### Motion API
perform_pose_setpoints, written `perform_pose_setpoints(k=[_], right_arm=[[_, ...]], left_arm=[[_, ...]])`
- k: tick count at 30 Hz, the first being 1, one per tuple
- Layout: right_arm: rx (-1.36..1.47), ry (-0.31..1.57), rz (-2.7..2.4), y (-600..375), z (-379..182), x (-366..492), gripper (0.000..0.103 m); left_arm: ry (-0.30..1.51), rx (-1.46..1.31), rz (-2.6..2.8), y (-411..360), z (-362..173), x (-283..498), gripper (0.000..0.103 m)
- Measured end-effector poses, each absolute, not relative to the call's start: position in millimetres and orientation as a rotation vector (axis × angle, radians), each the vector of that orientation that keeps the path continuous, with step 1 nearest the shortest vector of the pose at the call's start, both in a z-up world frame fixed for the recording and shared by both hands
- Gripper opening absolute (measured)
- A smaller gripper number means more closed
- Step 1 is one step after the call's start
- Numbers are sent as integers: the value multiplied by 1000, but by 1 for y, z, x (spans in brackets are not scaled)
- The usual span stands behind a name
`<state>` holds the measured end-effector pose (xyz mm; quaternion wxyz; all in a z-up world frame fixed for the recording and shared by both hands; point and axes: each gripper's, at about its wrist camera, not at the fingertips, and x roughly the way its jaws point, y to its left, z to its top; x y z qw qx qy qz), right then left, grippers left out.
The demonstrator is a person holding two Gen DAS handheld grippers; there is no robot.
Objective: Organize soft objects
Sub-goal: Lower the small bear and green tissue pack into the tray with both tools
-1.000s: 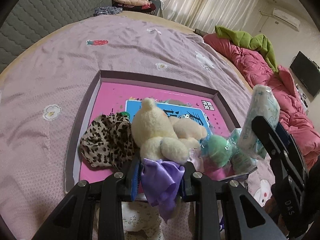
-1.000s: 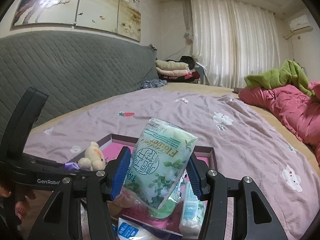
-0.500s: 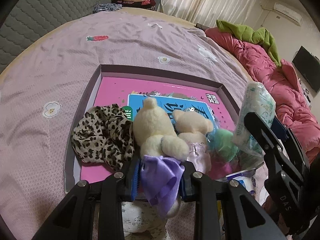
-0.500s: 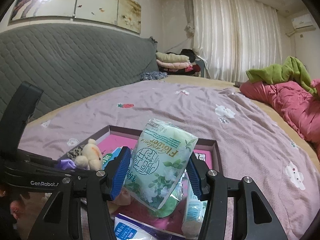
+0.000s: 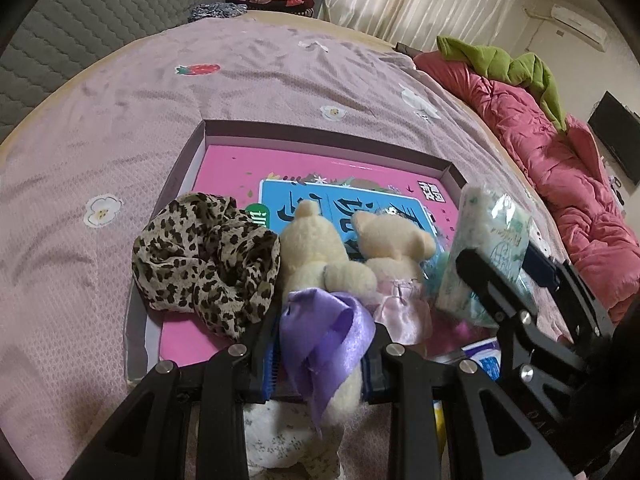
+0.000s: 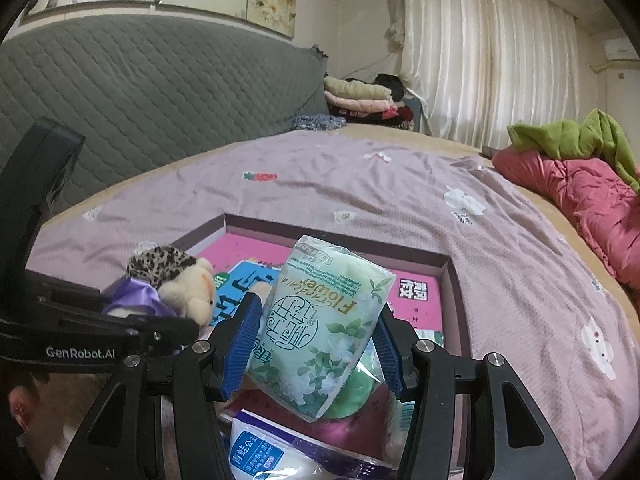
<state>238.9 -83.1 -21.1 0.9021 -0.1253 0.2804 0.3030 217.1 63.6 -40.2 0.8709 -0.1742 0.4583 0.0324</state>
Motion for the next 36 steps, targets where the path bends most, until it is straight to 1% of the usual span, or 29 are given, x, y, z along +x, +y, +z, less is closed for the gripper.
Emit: perform_pose_setpoints(k=[19,30,33,36], right_arm=[[-335,631,655,-73,-32,236,57],[-400,619,636,-67,-36,231,57],[-403,621,635,-67,-36,230,58],[-400,606,634,-68,-34,229,64]], left_arm=[[964,-340,105,62,-42,236,31],[959,-329,116,61,-42,236,31],[961,-324,112,60,-43,237,31],[962,-322,109,59,-43,238,31]])
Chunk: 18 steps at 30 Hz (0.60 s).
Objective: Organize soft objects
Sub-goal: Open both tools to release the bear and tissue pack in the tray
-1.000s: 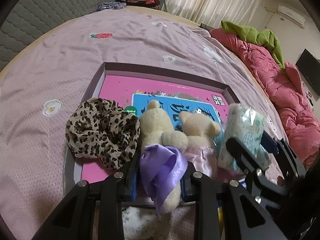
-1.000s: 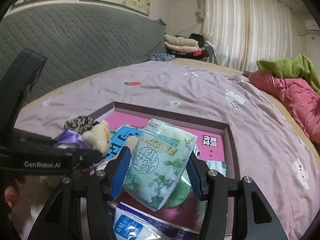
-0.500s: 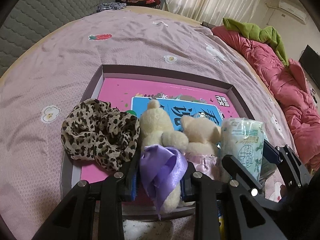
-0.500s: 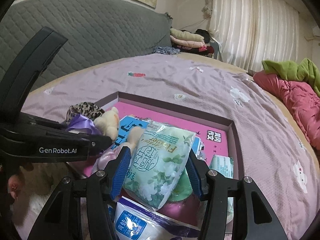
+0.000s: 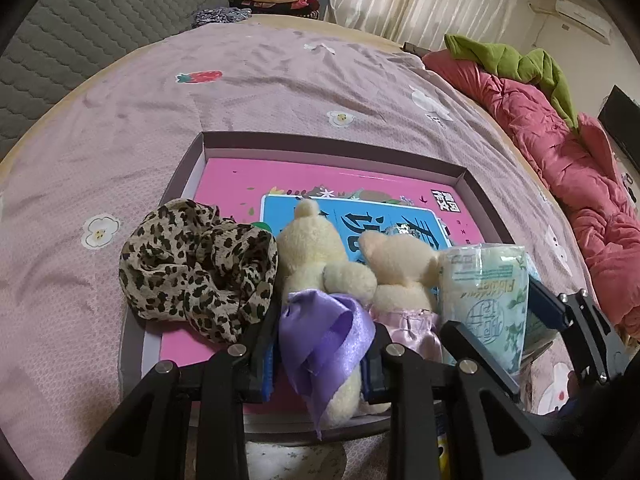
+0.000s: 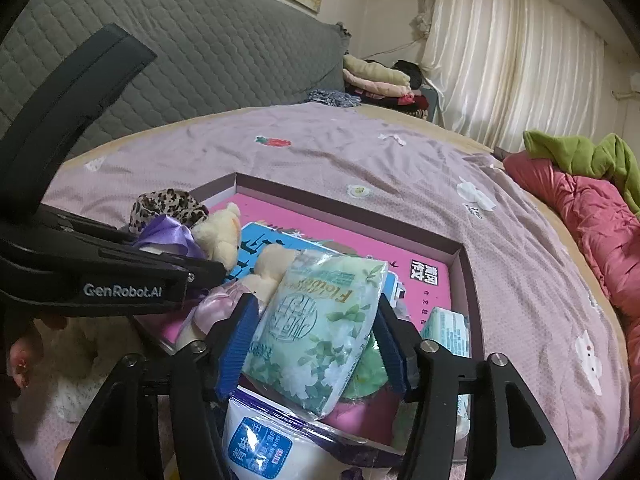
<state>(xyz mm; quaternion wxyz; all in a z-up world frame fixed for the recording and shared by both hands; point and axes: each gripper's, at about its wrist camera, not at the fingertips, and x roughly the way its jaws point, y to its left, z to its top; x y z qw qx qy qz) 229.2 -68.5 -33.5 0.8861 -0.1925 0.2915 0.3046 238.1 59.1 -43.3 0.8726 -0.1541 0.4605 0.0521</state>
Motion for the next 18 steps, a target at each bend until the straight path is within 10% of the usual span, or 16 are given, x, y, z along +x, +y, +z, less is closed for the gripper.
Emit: perform_pose_setpoints(k=[18], right_arm=[[-333,514,621,-86,-10,227,69]], left_arm=[[976,-333,98,59,-46,248,37]])
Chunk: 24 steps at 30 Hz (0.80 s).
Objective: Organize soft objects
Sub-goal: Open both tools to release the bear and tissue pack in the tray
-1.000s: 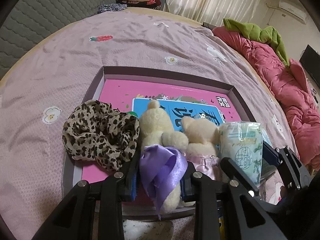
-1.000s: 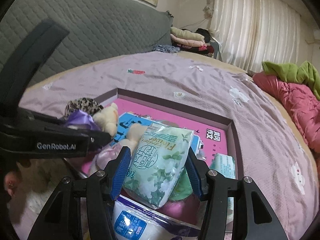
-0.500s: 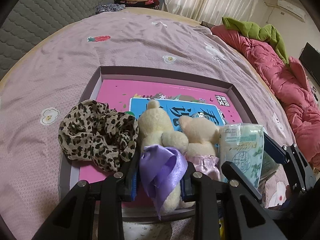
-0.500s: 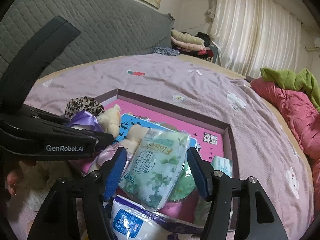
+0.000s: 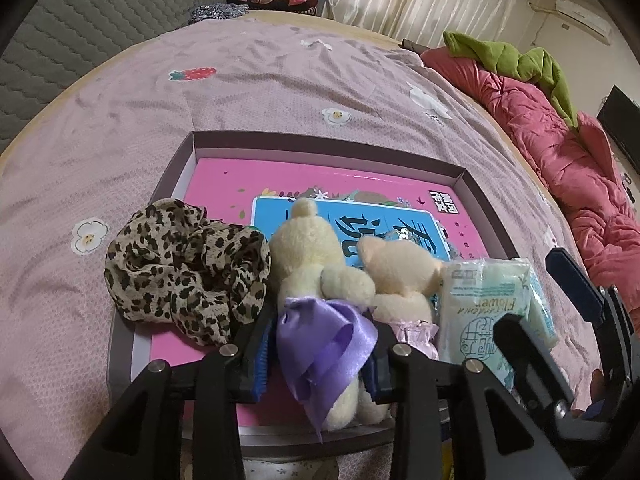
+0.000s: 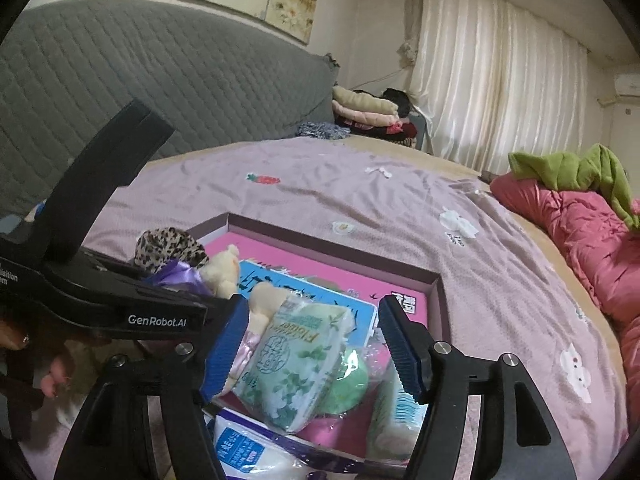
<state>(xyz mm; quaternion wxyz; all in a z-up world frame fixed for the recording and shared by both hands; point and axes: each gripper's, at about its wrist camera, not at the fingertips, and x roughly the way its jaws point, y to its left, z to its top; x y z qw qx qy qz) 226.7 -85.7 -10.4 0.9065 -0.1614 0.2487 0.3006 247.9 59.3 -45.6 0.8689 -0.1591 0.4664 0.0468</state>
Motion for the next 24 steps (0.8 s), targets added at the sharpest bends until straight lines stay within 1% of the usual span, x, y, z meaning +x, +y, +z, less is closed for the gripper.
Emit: perform_pose_setpoints(k=[2,4,5,15,18,24], right_arm=[[-320,523,614,-89,-10,230,69],[-311,531,611,-91,-11,231,70],[-307,534,609,-92,-11,232,70],[-312,530,587,-95,-12,234,70],[-312,527,573,-98,-11,236,71],[-305,523,563,-100,-10,237,71]], left_arm=[[977,-337,98,60,-45,247,38],[963,-349,85,60,-42,246,45],[962,-350,80,60,-42,246,46],[937,-341,76,58,-32,239,48],[929,-335,78,56,-29,235,51],[926,-315,84,52,-23,230,52]])
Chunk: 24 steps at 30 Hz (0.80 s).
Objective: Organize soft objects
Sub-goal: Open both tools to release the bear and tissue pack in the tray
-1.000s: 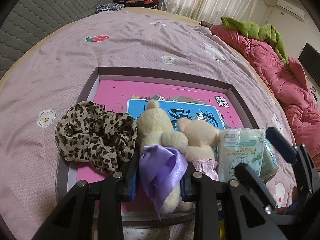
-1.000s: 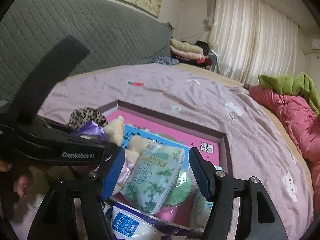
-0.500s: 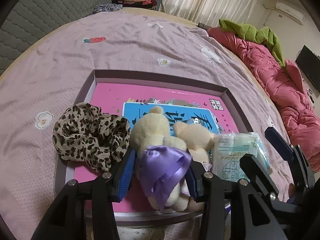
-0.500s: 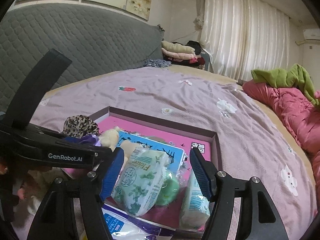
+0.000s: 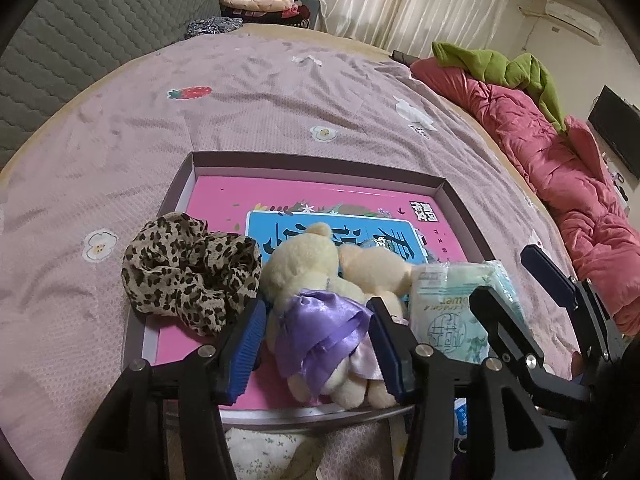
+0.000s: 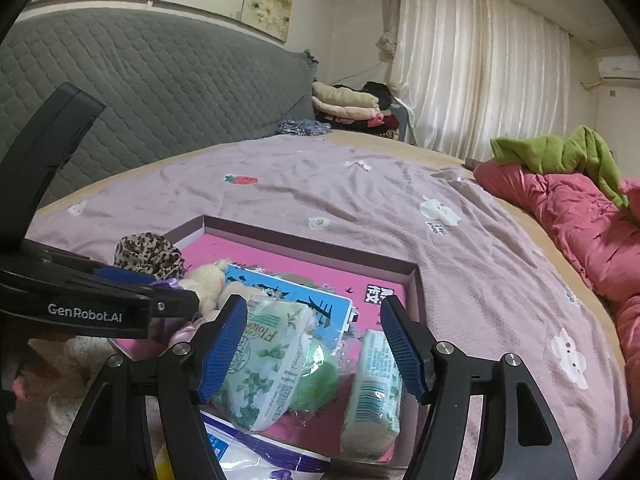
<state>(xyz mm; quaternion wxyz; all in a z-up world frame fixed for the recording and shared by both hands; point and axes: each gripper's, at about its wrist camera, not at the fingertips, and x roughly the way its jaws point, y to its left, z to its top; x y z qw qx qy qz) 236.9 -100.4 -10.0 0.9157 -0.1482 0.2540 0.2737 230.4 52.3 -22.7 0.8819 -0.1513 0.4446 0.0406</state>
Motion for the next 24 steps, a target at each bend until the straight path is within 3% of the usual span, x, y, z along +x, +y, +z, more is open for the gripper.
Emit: perform_pose_setpoints(k=[24], right_arm=[[-312,516,540,-102,-9,236,74]], left_arm=[[896,-267,140,51,-7,214,64]])
